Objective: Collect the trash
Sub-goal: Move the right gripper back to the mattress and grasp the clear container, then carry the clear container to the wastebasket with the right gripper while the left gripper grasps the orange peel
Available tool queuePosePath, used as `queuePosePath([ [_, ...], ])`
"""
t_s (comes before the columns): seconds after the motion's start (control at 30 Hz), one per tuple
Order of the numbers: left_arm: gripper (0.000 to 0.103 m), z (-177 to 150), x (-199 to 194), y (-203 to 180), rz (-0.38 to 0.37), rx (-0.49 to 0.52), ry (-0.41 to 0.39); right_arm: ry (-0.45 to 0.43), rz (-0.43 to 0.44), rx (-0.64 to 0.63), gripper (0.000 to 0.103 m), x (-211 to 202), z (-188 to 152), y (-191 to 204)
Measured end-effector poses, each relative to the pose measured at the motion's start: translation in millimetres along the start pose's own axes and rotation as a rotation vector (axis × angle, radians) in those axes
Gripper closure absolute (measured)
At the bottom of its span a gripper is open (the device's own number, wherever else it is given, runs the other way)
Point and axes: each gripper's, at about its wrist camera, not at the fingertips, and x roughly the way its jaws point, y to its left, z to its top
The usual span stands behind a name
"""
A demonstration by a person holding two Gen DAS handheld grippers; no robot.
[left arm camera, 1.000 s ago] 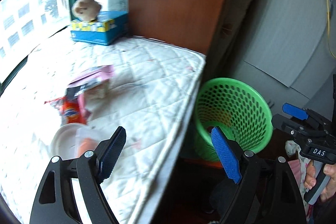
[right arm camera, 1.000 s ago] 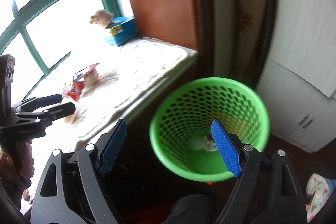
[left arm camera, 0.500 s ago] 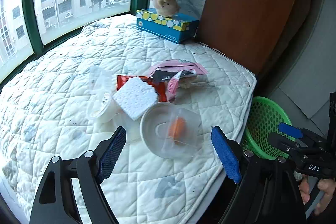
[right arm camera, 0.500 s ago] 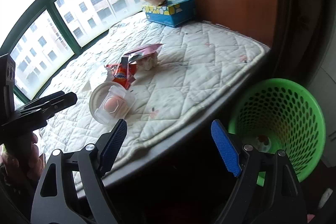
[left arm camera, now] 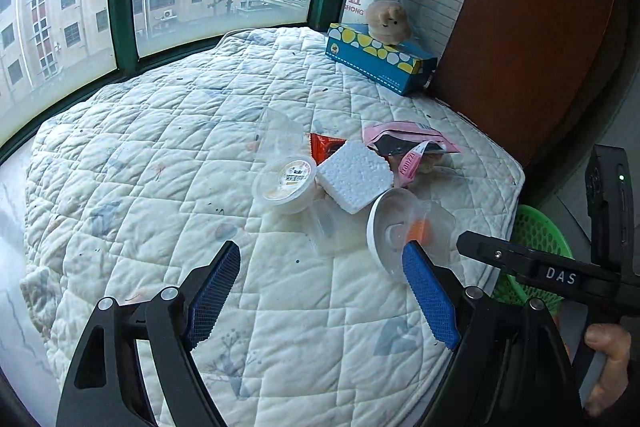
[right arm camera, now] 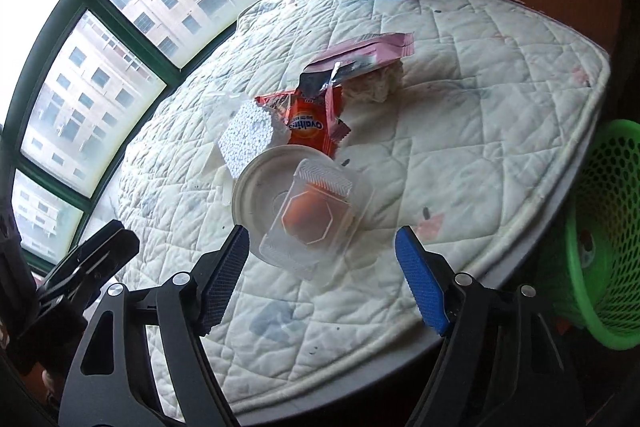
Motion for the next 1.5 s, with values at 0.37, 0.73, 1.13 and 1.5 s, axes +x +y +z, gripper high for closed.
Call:
queuePosePath([
  [0.37, 0.023, -9, -3, 18, 0.0, -0.035, -0.001, 0.087, -0.029, 0.07, 0.042, 41, 11, 11],
  [0.73, 0.023, -12, 3, 9, -0.013, -0.019, 0.013, 0.036, 0.0, 0.068, 0.051, 18, 11, -3],
  [1.13, 0.033, -12, 31, -49, -0.113, 0.112, 0.054, -0.054, -0.015, 0.058, 0.051, -45, 12, -47],
  [1.5, 0.058, -3, 82, -100, -0.172, 0.273, 0.136, -0.119, -0.083, 0.109, 0.051, -84, -1, -96],
])
